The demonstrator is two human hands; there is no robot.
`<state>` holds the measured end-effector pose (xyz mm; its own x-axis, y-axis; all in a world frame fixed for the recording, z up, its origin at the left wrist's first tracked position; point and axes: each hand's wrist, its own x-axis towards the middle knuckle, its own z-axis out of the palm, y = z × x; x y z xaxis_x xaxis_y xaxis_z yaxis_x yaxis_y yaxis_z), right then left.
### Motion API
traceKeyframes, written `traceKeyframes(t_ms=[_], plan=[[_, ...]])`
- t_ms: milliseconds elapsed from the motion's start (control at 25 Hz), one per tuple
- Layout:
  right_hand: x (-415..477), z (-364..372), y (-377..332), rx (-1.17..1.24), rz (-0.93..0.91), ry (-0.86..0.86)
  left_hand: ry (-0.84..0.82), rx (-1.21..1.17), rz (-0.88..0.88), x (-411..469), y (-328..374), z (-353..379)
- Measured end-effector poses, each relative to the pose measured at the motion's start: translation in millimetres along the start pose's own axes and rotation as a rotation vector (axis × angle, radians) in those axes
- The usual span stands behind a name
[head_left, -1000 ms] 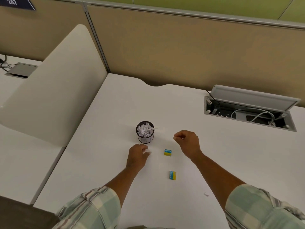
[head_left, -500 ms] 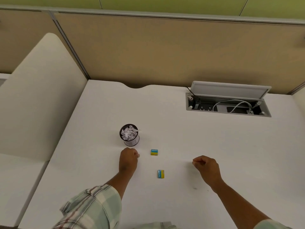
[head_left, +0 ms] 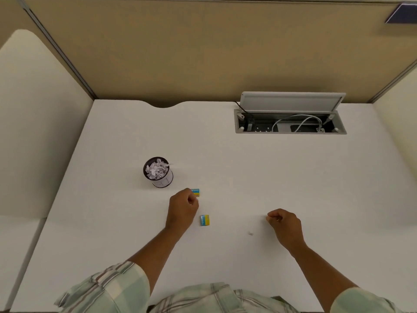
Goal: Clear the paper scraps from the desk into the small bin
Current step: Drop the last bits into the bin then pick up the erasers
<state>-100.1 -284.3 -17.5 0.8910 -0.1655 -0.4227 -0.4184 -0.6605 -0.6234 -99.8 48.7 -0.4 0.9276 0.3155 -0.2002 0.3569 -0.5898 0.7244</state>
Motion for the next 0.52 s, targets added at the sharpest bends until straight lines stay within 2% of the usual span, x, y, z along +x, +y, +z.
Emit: traceKeyframes(t_ms=[160, 320, 520], plan=[[-10.9, -5.8, 16.1, -0.085, 0.016, -0.046, -0.185, -0.091, 0.067, -25.9, 28.8, 43.2], [-19.0, -6.6, 28.1, -0.168, -0.018, -0.114, -0.377, 0.046, 0.162, -45.1, 42.7, 81.1], [-20.4, 1.1, 30.8, -0.311, -0.06, -0.134, -0.448, 0.145, 0.198, -59.3, 46.6, 103.5]])
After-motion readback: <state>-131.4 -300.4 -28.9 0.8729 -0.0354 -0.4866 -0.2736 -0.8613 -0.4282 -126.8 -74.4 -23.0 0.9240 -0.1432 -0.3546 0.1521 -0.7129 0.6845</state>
